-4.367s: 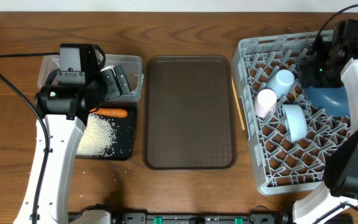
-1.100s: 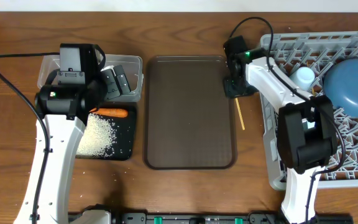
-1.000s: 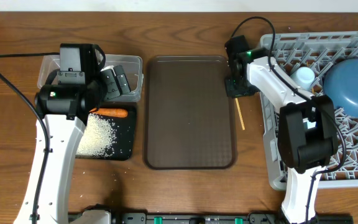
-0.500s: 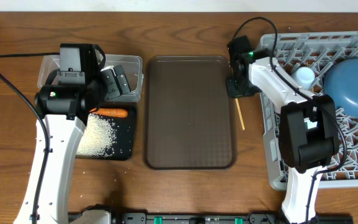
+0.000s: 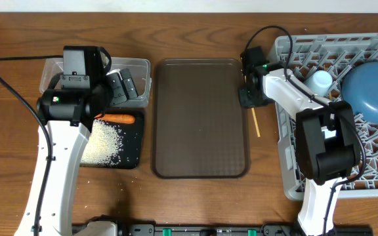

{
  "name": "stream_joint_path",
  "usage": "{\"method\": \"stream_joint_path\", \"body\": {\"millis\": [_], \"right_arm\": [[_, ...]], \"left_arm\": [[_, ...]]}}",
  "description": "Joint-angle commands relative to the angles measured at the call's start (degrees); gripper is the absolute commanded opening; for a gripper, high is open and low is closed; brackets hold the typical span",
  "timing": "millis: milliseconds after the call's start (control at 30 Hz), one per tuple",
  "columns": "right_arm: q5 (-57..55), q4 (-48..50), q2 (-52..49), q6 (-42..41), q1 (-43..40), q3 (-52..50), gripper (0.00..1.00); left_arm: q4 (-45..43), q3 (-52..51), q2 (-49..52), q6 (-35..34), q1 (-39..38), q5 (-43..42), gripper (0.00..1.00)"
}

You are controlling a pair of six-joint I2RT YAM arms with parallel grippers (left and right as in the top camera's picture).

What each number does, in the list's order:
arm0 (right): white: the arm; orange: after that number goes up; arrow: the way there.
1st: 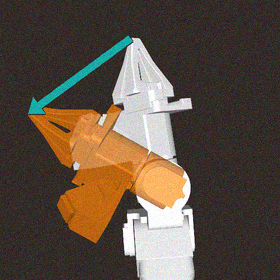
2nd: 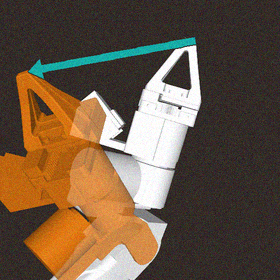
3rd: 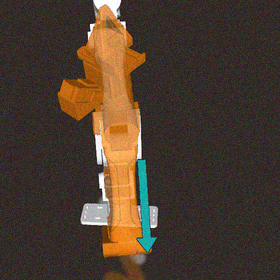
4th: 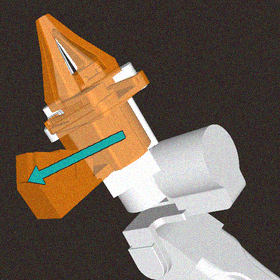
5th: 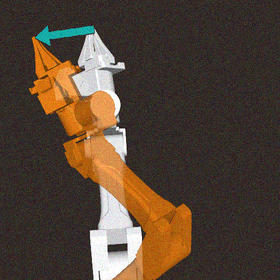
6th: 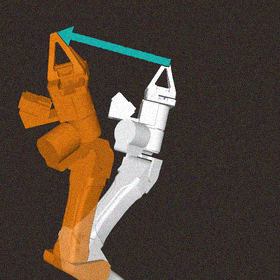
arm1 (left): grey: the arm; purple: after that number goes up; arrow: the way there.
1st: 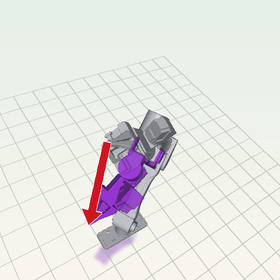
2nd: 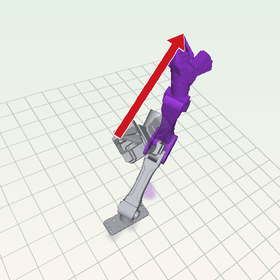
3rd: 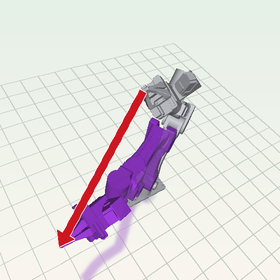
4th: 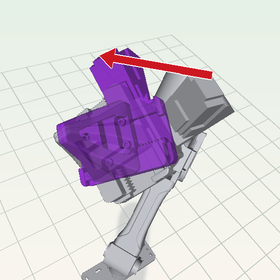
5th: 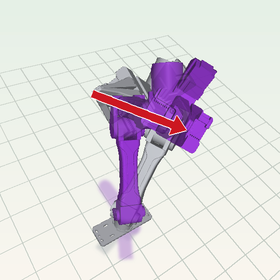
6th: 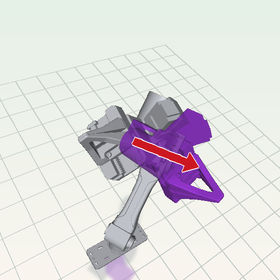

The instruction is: Sort waste into correct bins and load items into the dishwasher rack

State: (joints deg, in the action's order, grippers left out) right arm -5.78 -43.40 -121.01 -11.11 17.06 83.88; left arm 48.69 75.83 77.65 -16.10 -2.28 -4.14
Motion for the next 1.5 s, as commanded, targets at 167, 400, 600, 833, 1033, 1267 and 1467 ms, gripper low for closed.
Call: {"method": "stream_joint_path", "body": {"millis": [167, 400, 600, 833, 1033, 1267, 1467], "right_arm": [[0.0, -0.9, -1.3, 0.0, 0.6, -2.1, 0.30], [0.1, -1.2, -1.3, 0.0, 0.7, -2.1, 0.01], [0.0, -2.2, -0.5, 0.0, 0.5, -0.9, 0.01], [0.3, -4.2, 6.1, -0.1, 0.3, 1.7, 0.01], [0.2, -7.5, 9.8, -1.3, 0.2, 1.7, 0.01], [1.4, -7.8, 11.2, -1.2, -0.9, 1.9, 0.01], [3.9, -10.0, 16.1, -0.6, -4.8, 4.0, 0.01]], "left_arm": [[0.2, 0.6, 0.2, 0.6, 0.3, 0.1, 0.98], [0.1, 0.6, 0.2, 0.6, 0.3, 0.1, 0.98], [0.2, 0.6, 0.2, 0.6, 0.3, 0.1, 0.98], [0.1, 0.6, 0.2, 0.6, 0.3, 0.1, 0.98], [0.2, 0.6, 0.2, 0.6, 0.3, 0.1, 0.98], [0.1, 0.6, 0.2, 0.6, 0.3, 0.1, 0.98], [0.1, 0.6, 0.2, 0.6, 0.3, 0.1, 0.98]]}}
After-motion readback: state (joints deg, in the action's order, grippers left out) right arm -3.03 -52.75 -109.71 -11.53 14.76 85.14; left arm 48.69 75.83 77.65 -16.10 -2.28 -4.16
